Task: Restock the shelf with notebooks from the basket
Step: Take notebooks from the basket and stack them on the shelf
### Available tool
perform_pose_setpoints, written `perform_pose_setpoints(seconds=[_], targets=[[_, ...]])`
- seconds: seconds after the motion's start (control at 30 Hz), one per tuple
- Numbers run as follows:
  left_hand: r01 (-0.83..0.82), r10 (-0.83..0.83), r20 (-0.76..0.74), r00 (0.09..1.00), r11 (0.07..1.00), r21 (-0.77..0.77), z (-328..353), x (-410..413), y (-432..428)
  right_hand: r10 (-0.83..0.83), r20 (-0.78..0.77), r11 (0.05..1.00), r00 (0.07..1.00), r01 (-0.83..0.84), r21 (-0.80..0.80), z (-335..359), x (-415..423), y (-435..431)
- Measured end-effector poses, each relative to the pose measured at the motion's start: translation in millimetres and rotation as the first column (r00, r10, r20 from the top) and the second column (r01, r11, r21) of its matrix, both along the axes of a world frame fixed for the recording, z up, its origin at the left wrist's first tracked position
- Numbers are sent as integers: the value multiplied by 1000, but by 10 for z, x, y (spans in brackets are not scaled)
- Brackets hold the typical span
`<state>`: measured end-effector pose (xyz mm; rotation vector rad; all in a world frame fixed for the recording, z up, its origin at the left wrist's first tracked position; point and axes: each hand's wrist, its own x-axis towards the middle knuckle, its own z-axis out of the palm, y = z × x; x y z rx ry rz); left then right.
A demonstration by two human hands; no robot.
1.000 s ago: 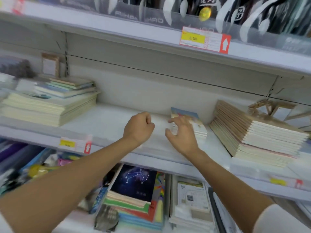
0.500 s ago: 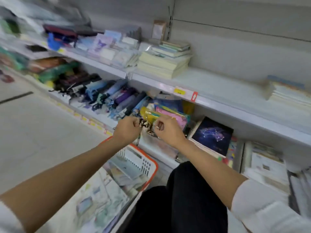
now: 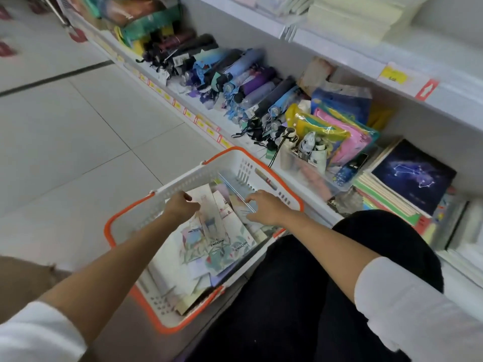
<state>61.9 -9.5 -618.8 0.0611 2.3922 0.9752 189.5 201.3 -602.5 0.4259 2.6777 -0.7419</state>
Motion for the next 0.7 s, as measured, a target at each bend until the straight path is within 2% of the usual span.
perform_pose_setpoints(seconds=[0.1, 0.2, 0.37, 0.5, 0.6, 0.7], targets=[[-80, 90, 150, 985, 994, -68, -368, 131, -273, 25, 81, 1000, 996, -26, 7, -169, 10, -100], [-165, 201, 272, 941, 975, -152, -664, 268, -481, -5, 116, 995, 993, 16, -95, -278, 6, -186], [-325, 325, 380, 866, 943, -67, -894, 483, -531, -81, 244, 963, 966, 139, -231, -405, -3, -327], [-312, 305, 338, 890, 949, -36, -833, 551, -430, -163, 240, 906, 957, 241, -348, -479, -27, -398], [-312, 290, 315, 904, 950, 20, -775, 537, -408, -267, 212, 829, 940, 337, -447, -400, -72, -394], [-264, 240, 292, 926, 964, 44, -700, 546, -303, -276, 263, 766, 924, 377, -521, -346, -82, -444]])
